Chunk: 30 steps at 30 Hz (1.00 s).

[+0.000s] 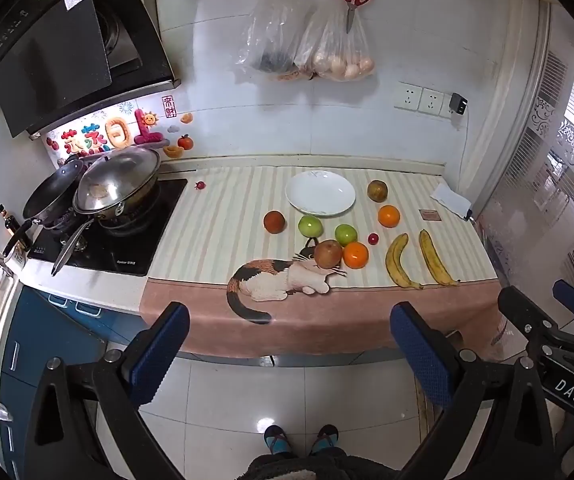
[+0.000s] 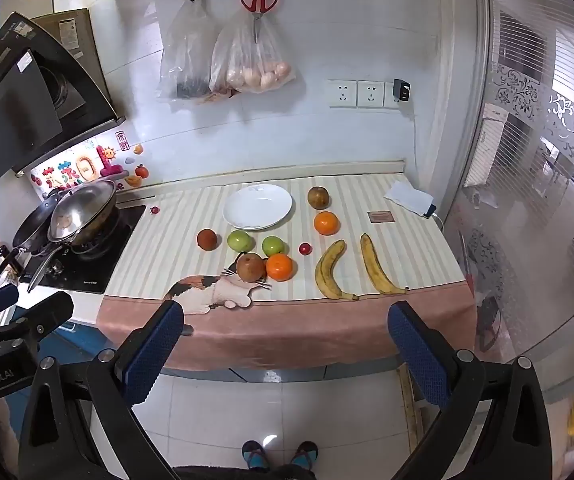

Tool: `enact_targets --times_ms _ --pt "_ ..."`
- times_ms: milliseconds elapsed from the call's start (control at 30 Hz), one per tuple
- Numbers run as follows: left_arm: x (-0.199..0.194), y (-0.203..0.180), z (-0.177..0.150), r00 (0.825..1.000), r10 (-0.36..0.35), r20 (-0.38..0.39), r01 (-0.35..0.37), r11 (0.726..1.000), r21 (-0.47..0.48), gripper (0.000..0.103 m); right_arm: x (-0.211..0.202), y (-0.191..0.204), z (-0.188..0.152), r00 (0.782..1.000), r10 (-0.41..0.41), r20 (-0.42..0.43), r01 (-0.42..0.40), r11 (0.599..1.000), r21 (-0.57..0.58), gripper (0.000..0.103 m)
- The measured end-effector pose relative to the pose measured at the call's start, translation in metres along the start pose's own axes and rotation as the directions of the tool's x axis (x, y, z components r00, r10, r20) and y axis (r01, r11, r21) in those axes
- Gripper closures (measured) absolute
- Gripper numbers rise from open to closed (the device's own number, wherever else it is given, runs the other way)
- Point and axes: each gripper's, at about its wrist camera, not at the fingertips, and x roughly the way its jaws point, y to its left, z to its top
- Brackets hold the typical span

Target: Organize fruits

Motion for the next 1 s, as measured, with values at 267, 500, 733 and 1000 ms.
enact_targets --times_ms 267,500,733,1000 --pt "-0.001 0.0 0.0 1.0 -0.005 -0.001 0.005 1.0 -0.005 0.0 0.001 0.005 -0.002 1.0 -0.002 -0.004 0.002 1.0 -0.006 0.0" --pt "-0.003 0.004 -0.001 1.0 -0.007 0.001 0.007 1.0 -0.008 0.0 0.001 0.012 -0.001 1.0 -0.008 0.0 0.008 1.0 -0.017 0.0" --pt "-0.004 0.004 0.0 1.0 -0.009 0.0 0.009 1.0 -0.01 0.0 -0.001 0.011 0.001 1.0 -0.009 0.004 0.009 1.0 -0.017 0.0" --pt "0.0 0.005 0.001 1.0 -0.008 -0.001 0.008 1.0 -0.009 0.0 -0.005 0.012 0.0 1.0 -0.008 0.017 0.008 1.0 -0.016 0.0"
